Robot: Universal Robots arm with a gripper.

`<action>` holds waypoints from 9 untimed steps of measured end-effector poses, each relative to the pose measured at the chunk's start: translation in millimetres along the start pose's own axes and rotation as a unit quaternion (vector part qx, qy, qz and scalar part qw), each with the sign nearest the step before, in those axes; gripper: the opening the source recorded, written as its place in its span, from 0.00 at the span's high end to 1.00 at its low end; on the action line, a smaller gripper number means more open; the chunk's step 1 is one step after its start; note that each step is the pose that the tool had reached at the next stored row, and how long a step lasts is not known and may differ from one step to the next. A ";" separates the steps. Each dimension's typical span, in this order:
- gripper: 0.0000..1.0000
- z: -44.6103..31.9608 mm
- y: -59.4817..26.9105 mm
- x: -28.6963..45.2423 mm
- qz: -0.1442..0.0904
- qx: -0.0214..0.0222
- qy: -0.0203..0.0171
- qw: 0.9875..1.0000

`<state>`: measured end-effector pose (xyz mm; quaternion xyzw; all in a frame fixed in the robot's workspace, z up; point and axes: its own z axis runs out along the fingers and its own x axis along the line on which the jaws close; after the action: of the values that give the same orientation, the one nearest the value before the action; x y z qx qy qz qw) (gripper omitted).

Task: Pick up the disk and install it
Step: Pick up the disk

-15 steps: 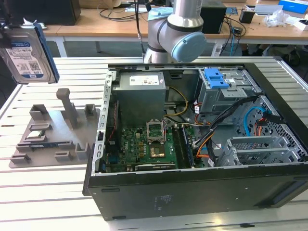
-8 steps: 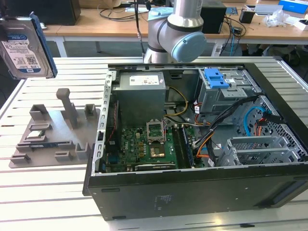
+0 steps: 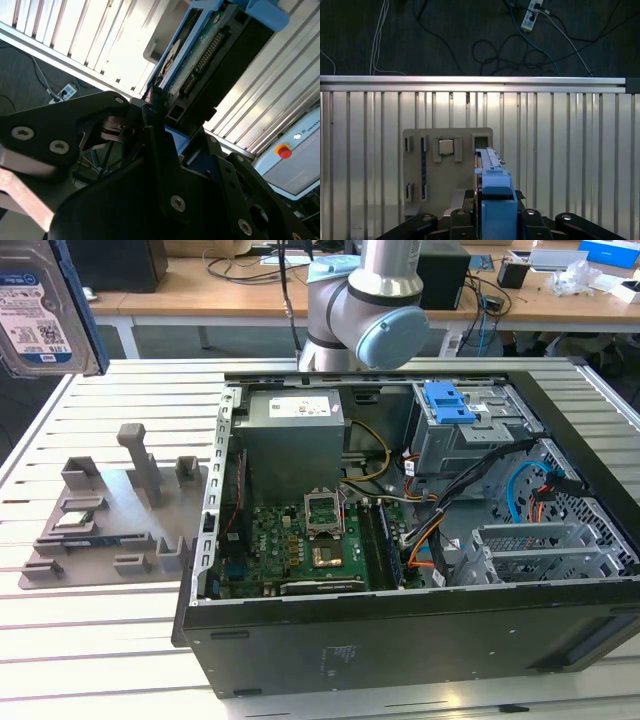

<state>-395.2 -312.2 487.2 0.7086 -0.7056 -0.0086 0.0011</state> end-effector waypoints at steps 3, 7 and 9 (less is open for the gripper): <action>0.63 -11.1 0.1 -0.2 0.000 0.000 0.000 1.000; 0.63 -31.3 0.4 -0.5 0.000 0.000 0.000 1.000; 0.63 -38.3 0.5 -0.6 0.000 0.000 0.000 1.000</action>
<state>-395.2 -312.1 525.6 0.7086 -0.7056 -0.0086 0.0011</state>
